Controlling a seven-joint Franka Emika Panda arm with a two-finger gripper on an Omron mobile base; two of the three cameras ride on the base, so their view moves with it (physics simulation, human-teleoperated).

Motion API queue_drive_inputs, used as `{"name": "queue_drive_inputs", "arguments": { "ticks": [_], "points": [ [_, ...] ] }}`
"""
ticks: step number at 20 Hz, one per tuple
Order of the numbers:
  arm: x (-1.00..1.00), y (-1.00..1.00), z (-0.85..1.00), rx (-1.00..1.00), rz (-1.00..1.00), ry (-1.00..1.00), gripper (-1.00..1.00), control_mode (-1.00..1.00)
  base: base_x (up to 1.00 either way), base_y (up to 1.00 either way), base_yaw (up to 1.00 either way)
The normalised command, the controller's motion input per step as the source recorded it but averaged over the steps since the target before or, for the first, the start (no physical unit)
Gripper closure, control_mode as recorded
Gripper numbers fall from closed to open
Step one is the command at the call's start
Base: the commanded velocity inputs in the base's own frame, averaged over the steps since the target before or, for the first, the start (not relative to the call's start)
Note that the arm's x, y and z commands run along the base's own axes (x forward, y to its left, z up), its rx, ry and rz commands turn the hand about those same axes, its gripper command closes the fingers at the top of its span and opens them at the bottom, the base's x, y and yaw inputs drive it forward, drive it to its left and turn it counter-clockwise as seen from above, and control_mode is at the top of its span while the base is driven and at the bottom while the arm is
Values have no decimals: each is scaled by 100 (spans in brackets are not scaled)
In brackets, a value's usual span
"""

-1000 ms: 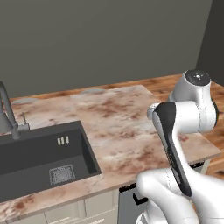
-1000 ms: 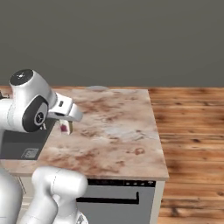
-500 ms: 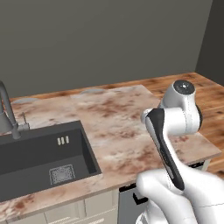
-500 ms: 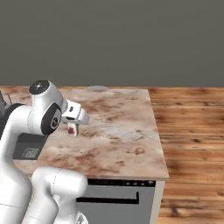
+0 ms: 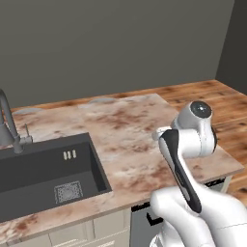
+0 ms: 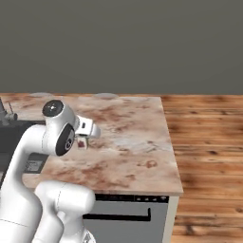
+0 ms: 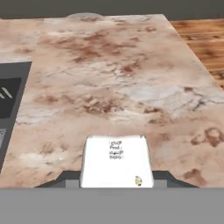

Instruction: Move the drinks to the dining counter.

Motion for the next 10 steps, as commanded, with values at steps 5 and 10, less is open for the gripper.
{"name": "queue_drive_inputs", "arguments": {
  "ticks": [5,10],
  "points": [
    [27,2,-20,2,5,-12,100,-100,0,0,0],
    [33,0,-6,2,0,0,100,-100,0,0,0]
  ]
}}
